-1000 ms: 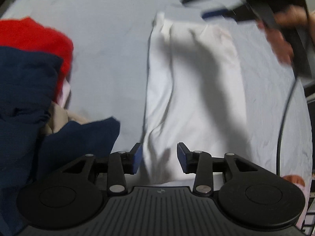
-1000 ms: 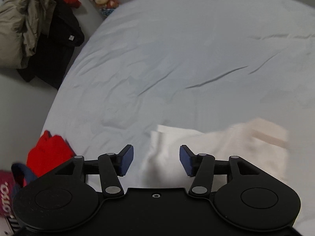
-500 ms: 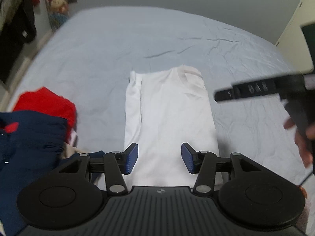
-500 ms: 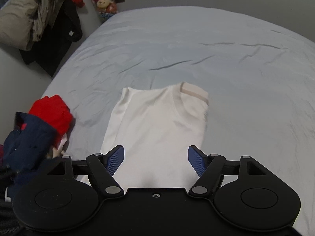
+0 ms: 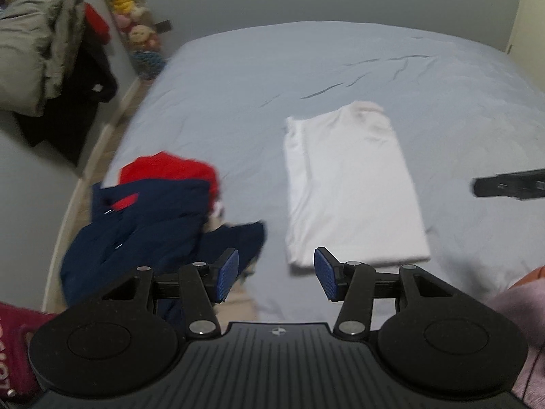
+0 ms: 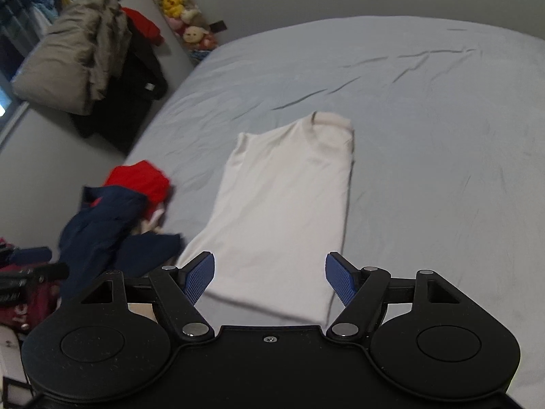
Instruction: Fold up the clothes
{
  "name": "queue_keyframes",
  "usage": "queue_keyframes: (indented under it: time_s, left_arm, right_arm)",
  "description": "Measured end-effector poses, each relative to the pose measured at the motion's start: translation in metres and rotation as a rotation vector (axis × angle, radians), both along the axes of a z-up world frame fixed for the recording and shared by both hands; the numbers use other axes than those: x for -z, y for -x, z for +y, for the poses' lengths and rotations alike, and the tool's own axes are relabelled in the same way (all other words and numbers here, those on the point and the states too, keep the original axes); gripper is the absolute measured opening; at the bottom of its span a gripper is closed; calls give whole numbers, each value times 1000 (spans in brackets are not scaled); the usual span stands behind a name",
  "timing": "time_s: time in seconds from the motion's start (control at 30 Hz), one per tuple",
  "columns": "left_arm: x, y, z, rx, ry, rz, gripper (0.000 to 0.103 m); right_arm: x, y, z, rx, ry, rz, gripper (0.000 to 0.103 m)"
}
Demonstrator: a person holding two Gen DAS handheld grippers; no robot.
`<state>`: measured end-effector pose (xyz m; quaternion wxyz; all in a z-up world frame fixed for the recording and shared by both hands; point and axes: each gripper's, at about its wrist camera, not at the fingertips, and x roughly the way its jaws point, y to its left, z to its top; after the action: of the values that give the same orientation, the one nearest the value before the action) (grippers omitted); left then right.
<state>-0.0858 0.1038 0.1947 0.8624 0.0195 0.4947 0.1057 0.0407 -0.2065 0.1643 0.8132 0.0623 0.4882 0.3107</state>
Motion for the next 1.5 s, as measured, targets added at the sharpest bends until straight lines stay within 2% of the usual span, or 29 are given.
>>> queue_keyframes:
  time_s: [0.1,0.2,0.23,0.47,0.8,0.87,0.97,1.0,1.13,1.33,1.5]
  left_arm:
    - [12,12,1,-10,21,-4,50]
    - [31,17,-6,4,74,-8,50]
    - [38,17,-9,10,84,-6,50]
    - [89,10,-39,35,104,-20,50]
    - [141,-23,-88,105,192,-128,50]
    - [149,-26,-91,95,193,-138,51]
    - [164,-34,-95,86,155,-160,51]
    - [169,-39,-95,85,146,-153,51]
    - [180,-56,-88,62,193,-119,54]
    - [197,-81,-89,94,162,-11,56]
    - [214,-89,-91,106,161,47,56]
  right_arm:
    - [2,25,-7,-18,-5,-18,72]
    - [10,49,-13,-12,8,-42,84]
    - [13,54,-16,-4,7,-46,85]
    - [45,79,-41,139,7,-117,85]
    - [92,69,-55,237,67,-172,85]
    - [100,69,-57,248,65,-194,85]
    - [111,66,-56,267,75,-234,85]
    - [113,64,-56,273,79,-240,85]
    - [121,53,-54,293,83,-234,85]
    - [136,33,-36,259,134,-232,85]
    - [144,28,-27,238,152,-237,85]
